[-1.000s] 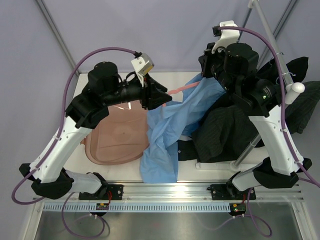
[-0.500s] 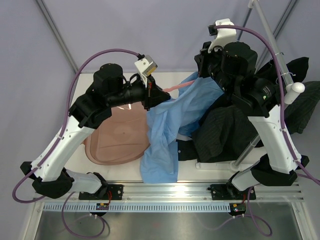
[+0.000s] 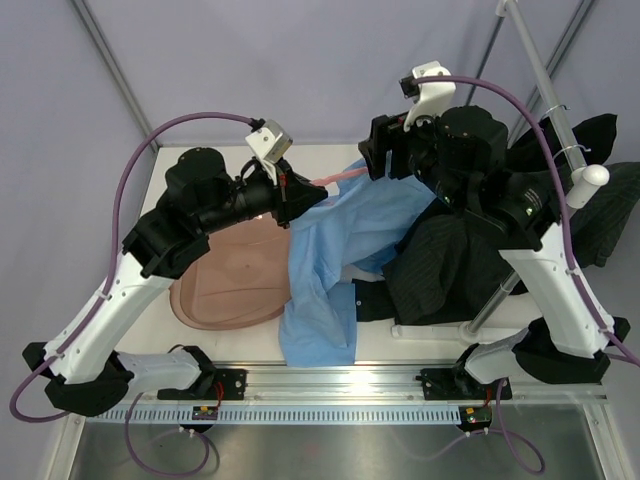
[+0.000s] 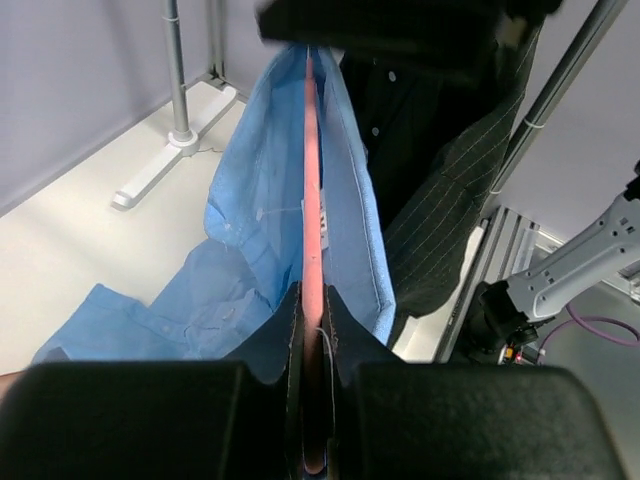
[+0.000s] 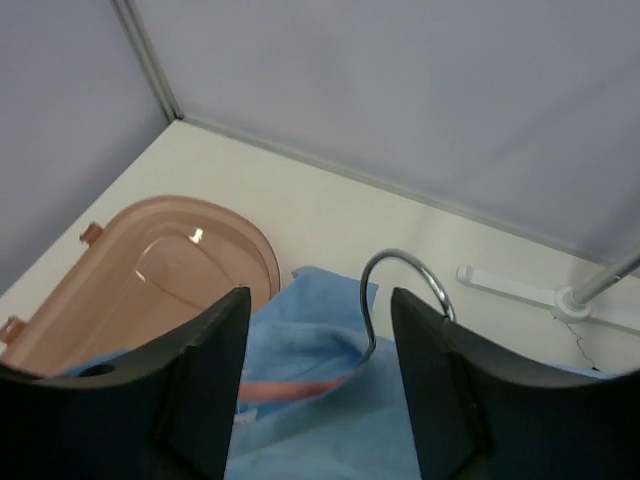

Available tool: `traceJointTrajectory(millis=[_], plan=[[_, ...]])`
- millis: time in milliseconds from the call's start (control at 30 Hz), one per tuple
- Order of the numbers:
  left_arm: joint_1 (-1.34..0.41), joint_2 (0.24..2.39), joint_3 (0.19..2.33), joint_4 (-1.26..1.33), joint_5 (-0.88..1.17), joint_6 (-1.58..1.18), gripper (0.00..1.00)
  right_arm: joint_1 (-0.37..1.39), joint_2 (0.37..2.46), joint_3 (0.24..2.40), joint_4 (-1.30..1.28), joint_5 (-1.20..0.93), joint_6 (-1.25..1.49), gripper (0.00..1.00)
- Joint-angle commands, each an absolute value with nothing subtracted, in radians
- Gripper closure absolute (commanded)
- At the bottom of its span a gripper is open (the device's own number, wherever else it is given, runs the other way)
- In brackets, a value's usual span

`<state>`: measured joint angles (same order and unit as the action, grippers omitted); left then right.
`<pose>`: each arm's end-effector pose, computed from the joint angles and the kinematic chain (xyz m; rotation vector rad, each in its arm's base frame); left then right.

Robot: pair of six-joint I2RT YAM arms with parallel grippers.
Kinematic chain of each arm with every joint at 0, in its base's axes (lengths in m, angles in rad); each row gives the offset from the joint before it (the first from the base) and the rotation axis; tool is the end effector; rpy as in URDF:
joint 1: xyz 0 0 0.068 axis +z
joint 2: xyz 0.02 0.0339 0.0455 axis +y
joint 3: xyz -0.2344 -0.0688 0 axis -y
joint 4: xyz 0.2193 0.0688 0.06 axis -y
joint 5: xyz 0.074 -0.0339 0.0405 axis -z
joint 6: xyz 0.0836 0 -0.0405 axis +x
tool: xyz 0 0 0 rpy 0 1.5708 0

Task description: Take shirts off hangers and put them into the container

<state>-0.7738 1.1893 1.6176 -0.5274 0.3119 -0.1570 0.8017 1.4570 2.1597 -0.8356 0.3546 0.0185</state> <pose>0.1681 -0.2001 0.4615 0.7642 1.5827 -0.9516 0.2107 0.1760 0.5137 -0.3987 1.6578 0.3110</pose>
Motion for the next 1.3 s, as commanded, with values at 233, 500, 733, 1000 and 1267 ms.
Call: traceJointTrajectory(millis=[233, 500, 733, 1000, 1267], plan=[[-0.779, 1.089, 1.620, -0.399, 0.281, -0.146, 1.00, 0.808, 1.149, 1.772, -0.715, 0.278, 0.140, 0.13], [-0.781, 1.045, 1.644, -0.488, 0.240, -0.103, 1.00, 0.808, 1.123, 1.747, -0.718, 0.298, 0.111, 0.14], [-0.781, 0.962, 1.765, -0.757, 0.144, -0.048, 1.00, 0.808, 1.091, 1.804, -0.802, 0.256, 0.026, 0.01], [-0.779, 0.884, 1.833, -0.896, 0.133, -0.067, 1.00, 0.808, 1.063, 1.747, -0.793, 0.124, -0.046, 0.01], [-0.779, 0.824, 1.858, -0.933, 0.213, -0.120, 1.00, 0.808, 1.035, 1.660, -0.715, -0.006, -0.153, 0.01]])
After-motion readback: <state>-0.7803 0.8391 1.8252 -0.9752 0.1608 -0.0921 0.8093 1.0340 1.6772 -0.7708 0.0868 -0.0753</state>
